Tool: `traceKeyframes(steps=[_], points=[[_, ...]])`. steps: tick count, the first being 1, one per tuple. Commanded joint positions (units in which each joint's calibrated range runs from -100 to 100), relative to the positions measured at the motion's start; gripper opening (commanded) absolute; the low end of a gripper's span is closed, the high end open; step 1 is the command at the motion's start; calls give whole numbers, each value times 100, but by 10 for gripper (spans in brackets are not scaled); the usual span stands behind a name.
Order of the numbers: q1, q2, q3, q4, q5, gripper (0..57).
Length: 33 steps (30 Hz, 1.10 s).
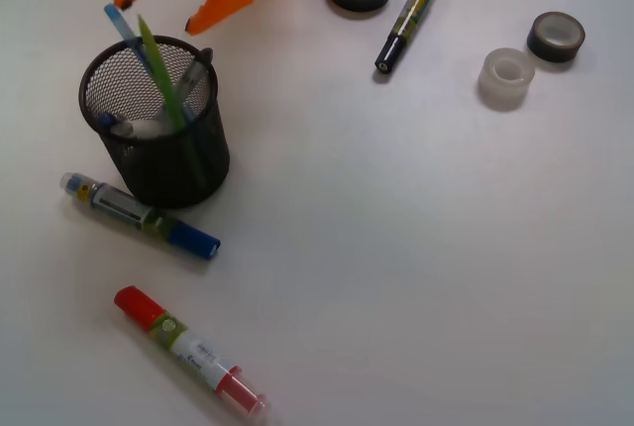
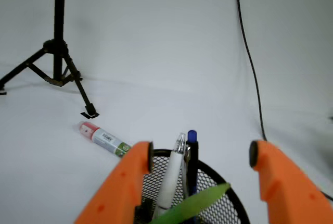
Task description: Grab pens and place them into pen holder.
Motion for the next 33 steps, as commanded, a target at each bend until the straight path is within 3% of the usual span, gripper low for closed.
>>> traceKeyframes(steps=[1,6,8,12,13,24,29,33], points=[[0,-952,-135,631,430,219],[0,-2516,-108,2302,1172,212],[0,-3119,-72,3011,1451,165],[-52,-4224,46,4516,2090,15],[-120,-4768,173,5417,2359,7],[-322,-7582,553,11016,4259,4],[-277,-8483,571,12827,4532,4],[-284,-8678,925,13081,4527,4]])
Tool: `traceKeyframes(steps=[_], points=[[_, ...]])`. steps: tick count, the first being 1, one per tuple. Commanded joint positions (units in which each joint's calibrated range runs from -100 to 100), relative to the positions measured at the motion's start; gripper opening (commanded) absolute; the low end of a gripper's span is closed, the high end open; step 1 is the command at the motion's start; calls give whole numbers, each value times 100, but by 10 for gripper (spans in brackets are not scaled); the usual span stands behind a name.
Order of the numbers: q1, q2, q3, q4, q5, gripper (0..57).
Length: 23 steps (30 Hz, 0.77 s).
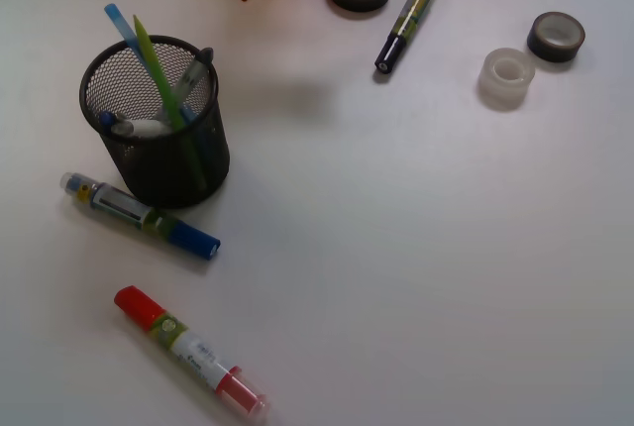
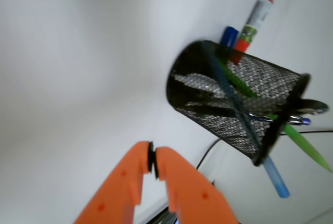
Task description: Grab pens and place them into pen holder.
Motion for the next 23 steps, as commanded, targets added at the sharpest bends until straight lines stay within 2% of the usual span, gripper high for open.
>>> traceKeyframes(steps=[1,4,23], points=[[19,-177,432,147,34,4],[12,-168,976,-19,44,4],[4,-168,966,-28,68,4]])
